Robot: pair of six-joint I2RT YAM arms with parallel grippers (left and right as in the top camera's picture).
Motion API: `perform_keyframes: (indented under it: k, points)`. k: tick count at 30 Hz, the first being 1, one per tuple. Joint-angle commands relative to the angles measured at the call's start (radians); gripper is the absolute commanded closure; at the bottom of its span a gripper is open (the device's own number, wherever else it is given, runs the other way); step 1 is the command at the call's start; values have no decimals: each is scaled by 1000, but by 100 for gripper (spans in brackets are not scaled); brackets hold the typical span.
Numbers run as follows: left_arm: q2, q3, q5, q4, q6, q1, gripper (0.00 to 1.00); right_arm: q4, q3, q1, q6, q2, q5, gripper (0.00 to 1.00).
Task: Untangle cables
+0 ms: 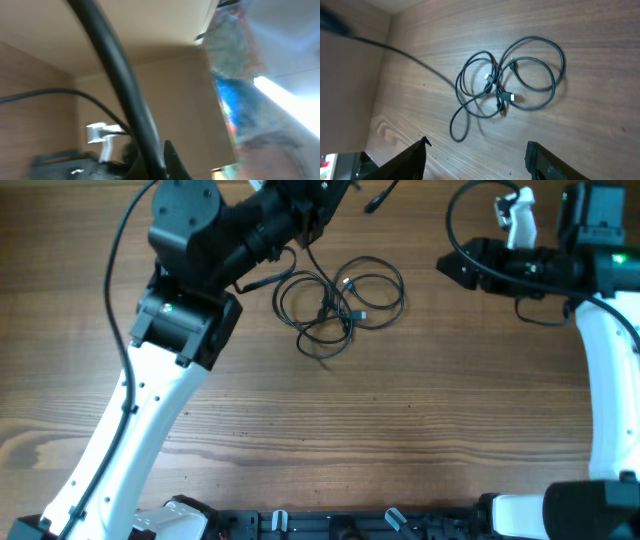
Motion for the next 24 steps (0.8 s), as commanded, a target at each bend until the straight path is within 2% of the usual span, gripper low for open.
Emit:
perform_keyframes:
  k: [1, 4, 8, 10, 15, 18, 24]
  points:
    - [-19, 142, 22, -188, 271, -29, 96, -43, 21, -13, -47, -74, -24, 34]
    - [-20, 231, 14, -341, 414, -66, 96, -95, 21, -12, -76, -83, -24, 33]
    - [-63, 325, -59, -563, 439, -70, 96, -158, 20, -11, -151, -82, -24, 30]
    - [-100, 341, -99, -568, 441, -70, 96, -158, 20, -11, -151, -80, -25, 29]
    - [-241, 358, -396, -595, 469, -70, 96, -146, 20, -2, -158, -64, -25, 25]
    - [-286, 358, -517, -649, 501, -70, 96, -129, 19, 46, -202, -36, -31, 25]
    - [-261, 358, -607, -730, 549, -70, 96, 6, 19, 207, -174, 50, -32, 25]
